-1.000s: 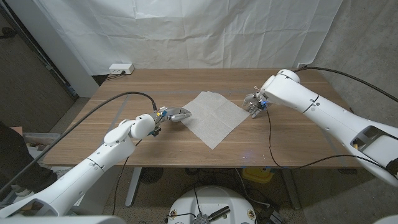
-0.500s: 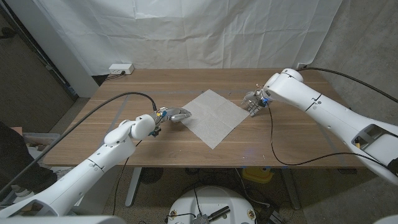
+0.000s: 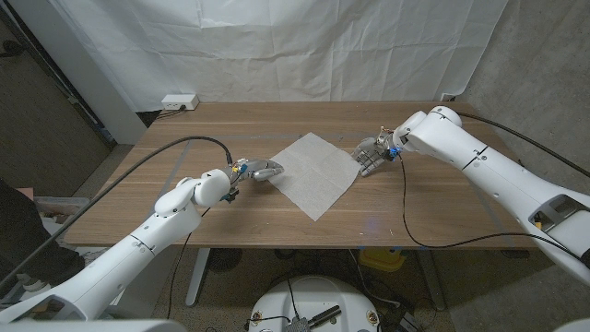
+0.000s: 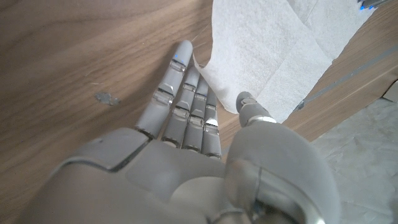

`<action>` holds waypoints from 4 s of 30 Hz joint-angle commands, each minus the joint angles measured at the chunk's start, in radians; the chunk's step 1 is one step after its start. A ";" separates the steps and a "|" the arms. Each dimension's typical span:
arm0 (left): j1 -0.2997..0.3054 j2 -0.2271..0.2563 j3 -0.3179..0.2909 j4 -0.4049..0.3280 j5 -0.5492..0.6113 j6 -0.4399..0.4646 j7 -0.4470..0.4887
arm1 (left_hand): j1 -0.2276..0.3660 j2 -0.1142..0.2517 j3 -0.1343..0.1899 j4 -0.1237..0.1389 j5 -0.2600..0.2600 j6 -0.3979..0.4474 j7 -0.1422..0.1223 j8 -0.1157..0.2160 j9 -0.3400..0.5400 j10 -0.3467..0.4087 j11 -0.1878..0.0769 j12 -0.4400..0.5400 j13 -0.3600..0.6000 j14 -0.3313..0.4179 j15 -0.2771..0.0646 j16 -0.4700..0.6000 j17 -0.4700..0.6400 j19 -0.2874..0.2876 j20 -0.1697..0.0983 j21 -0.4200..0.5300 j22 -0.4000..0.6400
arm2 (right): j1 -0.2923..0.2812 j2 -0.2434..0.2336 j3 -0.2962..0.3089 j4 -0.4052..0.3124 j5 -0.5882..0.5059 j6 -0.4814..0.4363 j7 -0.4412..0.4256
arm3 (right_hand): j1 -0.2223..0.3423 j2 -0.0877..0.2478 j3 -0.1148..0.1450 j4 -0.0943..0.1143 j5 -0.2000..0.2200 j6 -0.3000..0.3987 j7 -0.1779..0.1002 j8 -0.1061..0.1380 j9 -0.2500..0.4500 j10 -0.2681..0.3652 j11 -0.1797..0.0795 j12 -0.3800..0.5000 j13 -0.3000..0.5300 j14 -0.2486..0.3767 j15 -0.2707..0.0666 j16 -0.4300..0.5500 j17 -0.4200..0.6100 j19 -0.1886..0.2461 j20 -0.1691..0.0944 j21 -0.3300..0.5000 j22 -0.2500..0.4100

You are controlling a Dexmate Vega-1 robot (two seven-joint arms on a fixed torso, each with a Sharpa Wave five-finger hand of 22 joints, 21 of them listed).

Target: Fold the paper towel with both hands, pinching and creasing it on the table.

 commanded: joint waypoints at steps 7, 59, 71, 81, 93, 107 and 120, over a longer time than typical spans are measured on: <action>-0.009 -0.005 0.007 0.005 0.002 0.004 -0.003 | 0.002 0.025 0.000 0.000 0.009 -0.006 0.005 -0.004 0.001 0.003 0.002 -0.005 0.003 0.003 -0.037 -0.001 0.002 0.007 0.003 -0.005 0.002 | 0.007 -0.018 0.021 0.089 0.031 0.142 0.194 | 0.052 -0.025 -0.033 -0.020 0.004 -0.079 0.014 -0.014 0.010 0.021 0.012 0.038 0.031 0.122 -0.063 0.087 0.069 0.084 -0.043 0.078 0.025; -0.035 -0.015 0.024 0.030 -0.001 0.003 -0.009 | 0.011 0.032 -0.006 -0.007 0.011 -0.018 -0.001 -0.004 0.001 -0.005 -0.001 -0.006 0.003 -0.001 -0.036 -0.001 0.001 0.010 -0.001 -0.018 0.002 | -0.162 0.186 0.281 0.358 0.233 0.752 0.369 | 0.454 0.022 -0.055 0.008 0.007 0.340 -0.028 0.169 0.158 0.310 -0.082 0.470 0.289 0.468 -0.232 0.404 0.481 0.157 -0.161 0.479 0.133; -0.046 -0.019 0.027 0.044 -0.005 -0.003 -0.007 | 0.012 0.033 -0.008 -0.008 0.011 -0.021 -0.002 -0.004 0.001 -0.004 0.001 -0.006 0.003 -0.001 -0.037 -0.001 0.001 0.011 0.000 -0.021 0.002 | -0.096 0.190 0.198 0.332 0.142 0.708 0.368 | 0.456 0.021 -0.053 0.011 0.008 0.343 -0.027 0.170 0.164 0.315 -0.083 0.473 0.283 0.474 -0.231 0.400 0.486 0.153 -0.162 0.497 0.133; -0.049 -0.021 0.029 0.049 -0.006 -0.002 -0.003 | 0.013 0.033 -0.009 -0.008 0.011 -0.022 -0.001 -0.004 0.001 -0.004 0.001 -0.006 0.003 -0.001 -0.036 -0.001 0.001 0.012 0.000 -0.023 0.002 | -0.057 0.226 0.159 0.370 0.102 0.737 0.388 | 0.455 0.020 -0.053 0.014 0.008 0.345 -0.026 0.168 0.164 0.316 -0.082 0.473 0.278 0.475 -0.228 0.396 0.489 0.148 -0.162 0.508 0.132; -0.057 -0.023 0.032 0.059 -0.010 -0.009 -0.001 | 0.013 0.034 -0.010 -0.008 0.011 -0.025 -0.003 -0.004 0.001 -0.004 0.000 -0.005 0.003 -0.002 -0.037 -0.001 0.001 0.013 0.000 -0.026 0.002 | -0.057 0.274 0.163 0.399 0.103 0.780 0.381 | 0.454 0.019 -0.053 0.017 0.007 0.346 -0.024 0.164 0.164 0.317 -0.080 0.473 0.271 0.477 -0.228 0.389 0.491 0.140 -0.163 0.524 0.131; -0.045 -0.023 0.031 0.047 -0.009 -0.003 0.006 | 0.014 0.035 -0.012 -0.008 0.012 -0.026 -0.004 -0.004 0.001 -0.006 0.000 -0.006 0.003 -0.001 -0.036 -0.001 0.001 0.014 0.000 -0.028 0.002 | -0.021 0.324 0.121 0.439 0.079 0.810 0.418 | 0.455 0.019 -0.052 0.020 0.008 0.347 -0.020 0.159 0.163 0.320 -0.080 0.475 0.265 0.480 -0.228 0.383 0.496 0.136 -0.167 0.546 0.129; -0.028 -0.023 0.027 0.030 -0.006 0.004 0.015 | 0.014 0.036 -0.013 -0.008 0.012 -0.027 -0.004 -0.003 0.001 -0.005 -0.002 -0.006 0.004 -0.001 -0.037 -0.001 0.001 0.016 0.000 -0.031 0.003 | -0.004 0.333 0.082 0.410 -0.012 0.731 0.306 | 0.455 0.019 -0.052 0.022 0.007 0.347 -0.021 0.154 0.163 0.317 -0.080 0.475 0.260 0.479 -0.226 0.376 0.499 0.126 -0.167 0.565 0.126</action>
